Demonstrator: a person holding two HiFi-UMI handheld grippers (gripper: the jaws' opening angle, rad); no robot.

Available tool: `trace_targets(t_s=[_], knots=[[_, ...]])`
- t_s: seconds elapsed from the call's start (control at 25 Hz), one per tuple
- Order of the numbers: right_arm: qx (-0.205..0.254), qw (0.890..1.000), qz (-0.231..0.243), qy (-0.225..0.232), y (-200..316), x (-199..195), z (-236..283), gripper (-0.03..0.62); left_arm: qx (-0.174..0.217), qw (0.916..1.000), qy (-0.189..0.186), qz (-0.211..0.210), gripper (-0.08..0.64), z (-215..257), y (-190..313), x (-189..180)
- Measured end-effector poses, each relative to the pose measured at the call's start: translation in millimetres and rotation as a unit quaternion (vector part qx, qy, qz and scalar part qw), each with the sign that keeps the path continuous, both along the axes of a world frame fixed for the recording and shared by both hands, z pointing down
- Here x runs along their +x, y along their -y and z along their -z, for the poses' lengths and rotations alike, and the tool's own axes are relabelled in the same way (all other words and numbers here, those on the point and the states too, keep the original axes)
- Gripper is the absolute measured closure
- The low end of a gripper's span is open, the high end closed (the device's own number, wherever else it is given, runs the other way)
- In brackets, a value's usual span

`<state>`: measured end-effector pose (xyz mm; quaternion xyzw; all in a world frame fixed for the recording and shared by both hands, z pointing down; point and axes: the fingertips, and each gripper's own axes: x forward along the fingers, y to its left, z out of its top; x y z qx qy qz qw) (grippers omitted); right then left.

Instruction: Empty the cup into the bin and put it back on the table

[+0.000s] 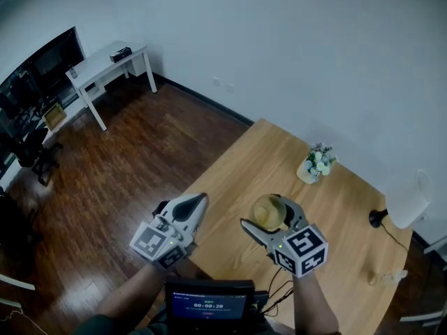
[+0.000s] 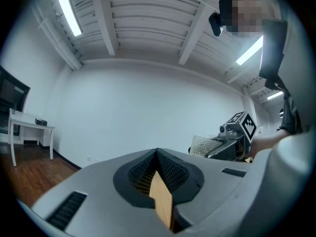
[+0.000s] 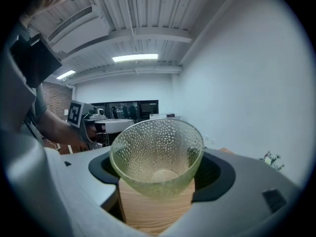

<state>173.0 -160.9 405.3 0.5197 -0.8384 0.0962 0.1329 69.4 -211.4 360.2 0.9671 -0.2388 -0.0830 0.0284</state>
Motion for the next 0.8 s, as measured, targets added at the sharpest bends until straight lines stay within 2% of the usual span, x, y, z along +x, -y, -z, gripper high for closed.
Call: trace_targets(t_s=[0.24,0.4,0.56,0.68,0.8], knots=[[0.002,0.999,0.033,0.001,-1.9,-10.8,1.4,0.19,0.004,0.9998,0.011,0.019,0.569,1.9,-14.2,-11.1],[-0.001,0.998,0.056,0.003,-4.8,-25.8,3.2,0.189,0.014,0.9986,-0.008,0.05,0.568,15.6,-20.4,-30.3],[-0.002,0.997,0.073,0.0,-4.9,-39.9,4.4,0.189,0.01,0.9979,-0.012,0.063,0.569,14.2,-23.4,-48.9],[-0.001,0.997,0.08,-0.003,-3.9,-53.1,10.9,0.189,0.025,0.9968,-0.031,0.07,0.569,24.7,-25.0,-67.5],[0.003,0.996,0.085,-0.009,0.7,-68.9,17.9,0.189,0.056,0.994,-0.053,0.078,0.569,38.7,-25.6,-90.5]])
